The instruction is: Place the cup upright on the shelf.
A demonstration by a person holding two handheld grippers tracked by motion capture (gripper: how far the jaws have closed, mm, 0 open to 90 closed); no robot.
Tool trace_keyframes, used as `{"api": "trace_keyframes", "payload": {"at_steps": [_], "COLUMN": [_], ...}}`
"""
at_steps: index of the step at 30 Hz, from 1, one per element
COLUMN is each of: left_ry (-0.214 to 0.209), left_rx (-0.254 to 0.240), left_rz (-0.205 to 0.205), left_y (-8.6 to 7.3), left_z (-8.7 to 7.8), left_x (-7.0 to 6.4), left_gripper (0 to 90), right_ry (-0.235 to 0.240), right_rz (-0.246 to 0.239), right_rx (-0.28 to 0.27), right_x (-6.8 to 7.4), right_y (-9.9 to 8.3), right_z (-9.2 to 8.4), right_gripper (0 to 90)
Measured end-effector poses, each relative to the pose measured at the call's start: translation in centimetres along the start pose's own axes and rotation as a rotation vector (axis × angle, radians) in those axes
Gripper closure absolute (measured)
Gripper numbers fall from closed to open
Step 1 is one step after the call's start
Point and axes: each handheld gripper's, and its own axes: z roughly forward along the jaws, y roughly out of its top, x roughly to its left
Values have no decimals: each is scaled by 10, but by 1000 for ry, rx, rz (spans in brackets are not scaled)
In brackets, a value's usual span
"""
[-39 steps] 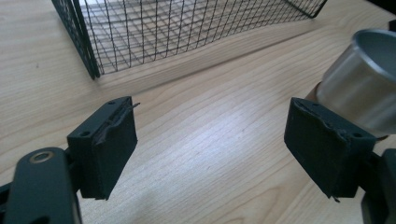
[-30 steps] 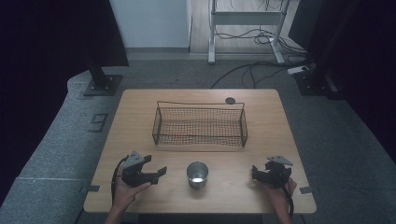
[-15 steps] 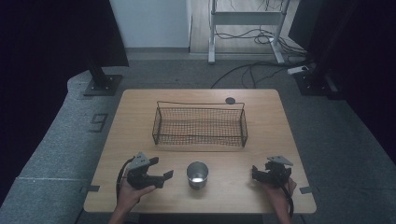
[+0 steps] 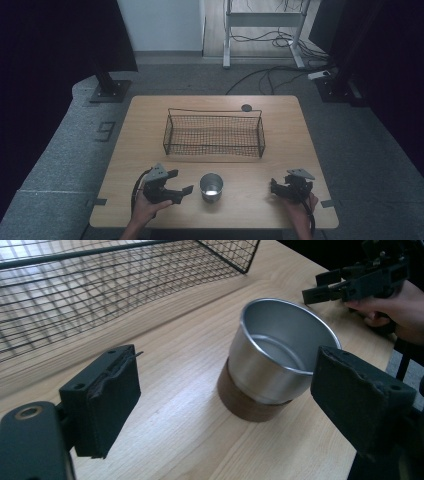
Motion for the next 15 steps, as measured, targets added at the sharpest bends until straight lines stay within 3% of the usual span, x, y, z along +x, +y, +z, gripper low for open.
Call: {"api": "trace_keyframes", "payload": {"at_steps": [4,15], "left_ry": [-18,-12], "left_rx": [19,35], "left_rz": [19,44], "left_y": [0,0], "left_z": [9,23], "left_x": [-7,-19], "left_gripper": [123,112], "right_ry": [0,2], "right_rz": [-3,-3], "right_rx": [-2,-1], "right_x": [0,0], "right_y": [-1,-1], "right_z": [-1,-1], "right_gripper": [78,77]}}
